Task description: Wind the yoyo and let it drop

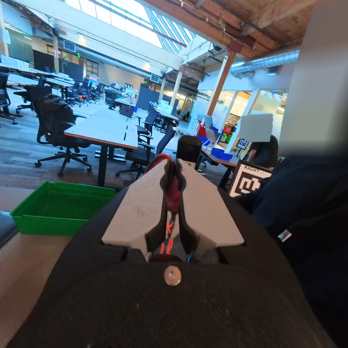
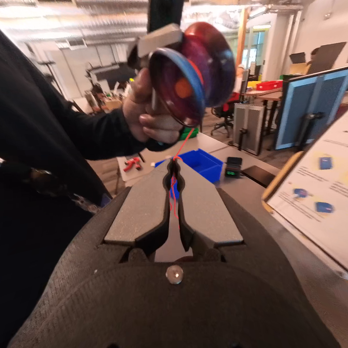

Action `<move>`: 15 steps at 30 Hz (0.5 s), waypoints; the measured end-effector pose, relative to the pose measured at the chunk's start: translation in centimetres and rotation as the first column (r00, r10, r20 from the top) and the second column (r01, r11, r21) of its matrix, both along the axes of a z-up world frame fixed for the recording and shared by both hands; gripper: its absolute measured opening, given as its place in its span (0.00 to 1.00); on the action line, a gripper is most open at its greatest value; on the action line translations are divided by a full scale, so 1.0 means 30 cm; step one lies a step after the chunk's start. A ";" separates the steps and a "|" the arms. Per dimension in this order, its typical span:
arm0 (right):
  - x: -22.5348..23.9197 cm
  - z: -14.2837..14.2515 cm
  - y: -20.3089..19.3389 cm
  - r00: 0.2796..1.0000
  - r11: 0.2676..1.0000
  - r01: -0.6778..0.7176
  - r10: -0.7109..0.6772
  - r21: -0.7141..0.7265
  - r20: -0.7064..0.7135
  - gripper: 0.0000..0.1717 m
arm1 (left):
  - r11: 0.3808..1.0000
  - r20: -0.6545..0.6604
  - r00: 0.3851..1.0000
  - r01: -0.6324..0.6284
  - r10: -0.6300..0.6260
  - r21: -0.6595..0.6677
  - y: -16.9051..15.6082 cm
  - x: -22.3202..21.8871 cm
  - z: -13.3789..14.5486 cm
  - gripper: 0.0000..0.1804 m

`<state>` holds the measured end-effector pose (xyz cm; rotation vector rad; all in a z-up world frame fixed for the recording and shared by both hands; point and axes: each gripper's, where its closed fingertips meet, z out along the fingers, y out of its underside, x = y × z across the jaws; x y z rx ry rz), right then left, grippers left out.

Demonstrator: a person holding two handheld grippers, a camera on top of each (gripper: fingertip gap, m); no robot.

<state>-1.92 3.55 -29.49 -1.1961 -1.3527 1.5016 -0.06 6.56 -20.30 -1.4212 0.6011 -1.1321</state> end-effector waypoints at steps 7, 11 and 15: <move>-0.007 0.007 -0.040 0.996 0.969 -0.086 0.077 -0.231 -0.046 0.00 | 0.978 0.066 0.975 -0.210 0.210 -0.010 0.102 -0.113 0.013 0.01; -0.001 0.011 -0.070 0.994 0.971 -0.106 0.105 -0.214 -0.014 0.00 | 0.919 -0.120 0.912 -0.385 0.392 0.082 0.163 -0.170 -0.048 0.02; 0.000 0.048 -0.070 0.993 0.977 -0.115 0.117 -0.178 0.003 0.00 | 0.885 -0.291 0.837 -0.417 0.463 0.207 0.171 -0.157 -0.105 0.02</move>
